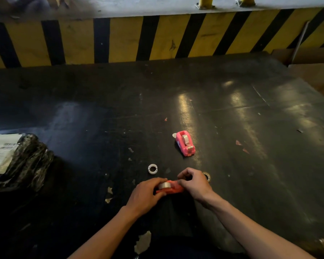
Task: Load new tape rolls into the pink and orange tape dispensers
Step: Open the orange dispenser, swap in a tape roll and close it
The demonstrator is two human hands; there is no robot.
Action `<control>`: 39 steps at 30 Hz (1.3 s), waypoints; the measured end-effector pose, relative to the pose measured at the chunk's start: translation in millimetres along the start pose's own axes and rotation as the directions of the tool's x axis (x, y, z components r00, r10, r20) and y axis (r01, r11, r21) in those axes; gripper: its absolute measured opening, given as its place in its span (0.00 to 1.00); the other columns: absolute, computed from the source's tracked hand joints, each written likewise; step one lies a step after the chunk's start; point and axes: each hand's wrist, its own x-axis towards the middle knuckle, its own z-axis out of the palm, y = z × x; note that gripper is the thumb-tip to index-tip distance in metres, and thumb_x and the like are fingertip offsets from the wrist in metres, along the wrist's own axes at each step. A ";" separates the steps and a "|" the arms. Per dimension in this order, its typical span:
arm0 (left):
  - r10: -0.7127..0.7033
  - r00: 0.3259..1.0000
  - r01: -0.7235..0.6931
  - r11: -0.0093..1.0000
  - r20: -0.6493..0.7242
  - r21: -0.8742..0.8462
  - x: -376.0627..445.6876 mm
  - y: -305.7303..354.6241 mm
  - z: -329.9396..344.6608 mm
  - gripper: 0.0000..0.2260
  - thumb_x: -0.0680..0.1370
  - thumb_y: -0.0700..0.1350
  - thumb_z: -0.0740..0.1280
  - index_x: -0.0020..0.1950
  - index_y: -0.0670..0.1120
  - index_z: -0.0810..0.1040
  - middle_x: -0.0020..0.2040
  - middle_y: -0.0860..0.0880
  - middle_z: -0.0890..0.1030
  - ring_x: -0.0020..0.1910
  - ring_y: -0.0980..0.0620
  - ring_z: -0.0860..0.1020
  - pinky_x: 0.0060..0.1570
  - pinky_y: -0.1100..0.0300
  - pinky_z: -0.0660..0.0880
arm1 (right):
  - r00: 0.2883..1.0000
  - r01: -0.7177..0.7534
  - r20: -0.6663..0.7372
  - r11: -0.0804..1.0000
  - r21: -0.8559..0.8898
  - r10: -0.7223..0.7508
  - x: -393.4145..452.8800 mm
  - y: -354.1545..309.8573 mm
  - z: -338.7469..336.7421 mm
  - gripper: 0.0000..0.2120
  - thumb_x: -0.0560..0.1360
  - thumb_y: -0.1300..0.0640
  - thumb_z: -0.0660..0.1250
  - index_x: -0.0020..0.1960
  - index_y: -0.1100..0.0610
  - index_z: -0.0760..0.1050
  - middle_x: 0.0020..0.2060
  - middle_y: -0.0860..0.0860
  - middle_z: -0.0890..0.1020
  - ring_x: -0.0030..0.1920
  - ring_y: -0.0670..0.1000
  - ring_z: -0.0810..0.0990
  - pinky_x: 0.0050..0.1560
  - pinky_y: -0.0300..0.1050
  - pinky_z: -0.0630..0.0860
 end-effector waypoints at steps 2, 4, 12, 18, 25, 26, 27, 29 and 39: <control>0.004 1.000 -0.004 1.000 0.005 -0.001 0.5 -0.1 0.0 0.23 0.75 0.53 0.72 0.69 0.59 0.74 0.63 0.59 0.81 0.60 0.60 0.78 0.62 0.60 0.75 | 1.000 -0.013 -0.001 1.000 0.016 0.013 1.8 2.6 -3.4 0.05 0.74 0.62 0.72 0.49 0.56 0.82 0.46 0.54 0.85 0.49 0.52 0.83 0.54 0.51 0.81; 0.001 1.000 -0.001 1.000 0.019 -0.008 0.4 0.0 -0.5 0.23 0.75 0.53 0.72 0.69 0.59 0.74 0.63 0.59 0.80 0.60 0.60 0.78 0.63 0.58 0.75 | 1.000 -0.025 0.012 0.999 0.025 0.025 3.8 6.7 -6.7 0.05 0.74 0.61 0.72 0.47 0.54 0.82 0.46 0.52 0.84 0.48 0.51 0.83 0.53 0.50 0.81; -0.012 1.000 0.014 0.998 0.025 -0.065 -0.2 -1.6 2.3 0.23 0.75 0.49 0.73 0.70 0.57 0.74 0.65 0.57 0.80 0.62 0.61 0.77 0.64 0.63 0.72 | 0.997 -0.077 0.002 0.995 0.068 0.077 11.0 27.9 -18.2 0.09 0.75 0.65 0.70 0.43 0.51 0.81 0.43 0.54 0.84 0.43 0.52 0.82 0.44 0.47 0.80; -0.022 0.999 0.024 0.997 0.033 -0.078 2.3 -1.0 0.2 0.23 0.75 0.48 0.73 0.69 0.56 0.75 0.65 0.58 0.80 0.63 0.60 0.77 0.65 0.61 0.73 | 0.996 -0.088 -0.020 0.996 0.021 0.088 13.9 33.5 -13.9 0.11 0.76 0.66 0.69 0.43 0.51 0.79 0.41 0.53 0.83 0.39 0.50 0.81 0.39 0.44 0.78; -0.031 0.997 0.034 0.998 0.067 -0.054 4.5 -1.4 0.1 0.23 0.76 0.49 0.73 0.70 0.57 0.73 0.66 0.56 0.79 0.64 0.58 0.76 0.66 0.59 0.72 | 0.996 -0.086 -0.032 0.995 -0.039 0.085 13.5 34.6 -0.3 0.09 0.75 0.64 0.70 0.42 0.50 0.77 0.42 0.52 0.83 0.43 0.52 0.82 0.43 0.46 0.80; -0.033 0.997 0.037 0.998 0.067 -0.056 4.7 -1.4 0.5 0.23 0.76 0.49 0.73 0.70 0.57 0.73 0.66 0.55 0.79 0.64 0.58 0.76 0.66 0.59 0.72 | 0.995 -0.091 -0.043 0.995 -0.031 0.090 12.8 33.7 4.4 0.10 0.75 0.64 0.70 0.42 0.50 0.77 0.41 0.51 0.82 0.42 0.51 0.81 0.42 0.46 0.79; -0.035 0.997 0.039 0.997 0.065 -0.061 4.7 -1.1 0.9 0.23 0.76 0.49 0.73 0.70 0.57 0.73 0.66 0.55 0.79 0.64 0.58 0.76 0.66 0.60 0.72 | 0.994 -0.099 -0.059 0.995 -0.023 0.097 11.5 32.9 8.7 0.09 0.75 0.64 0.69 0.42 0.51 0.76 0.41 0.51 0.82 0.42 0.50 0.80 0.41 0.43 0.77; -0.035 0.998 0.039 0.997 0.058 -0.071 4.1 -1.4 1.5 0.23 0.76 0.49 0.73 0.70 0.57 0.73 0.65 0.56 0.80 0.64 0.59 0.77 0.66 0.60 0.72 | 0.986 -0.115 -0.119 0.993 0.000 0.114 8.9 32.2 15.8 0.07 0.75 0.63 0.69 0.43 0.52 0.77 0.41 0.50 0.81 0.42 0.48 0.79 0.36 0.37 0.71; -0.031 1.000 0.031 0.995 0.000 -0.094 1.4 -5.2 4.7 0.23 0.74 0.48 0.74 0.68 0.58 0.76 0.63 0.58 0.81 0.61 0.62 0.78 0.61 0.68 0.70 | 0.960 -0.268 -0.051 0.956 0.122 0.276 5.1 36.7 26.1 0.08 0.77 0.63 0.65 0.46 0.54 0.83 0.33 0.52 0.83 0.32 0.48 0.80 0.34 0.44 0.76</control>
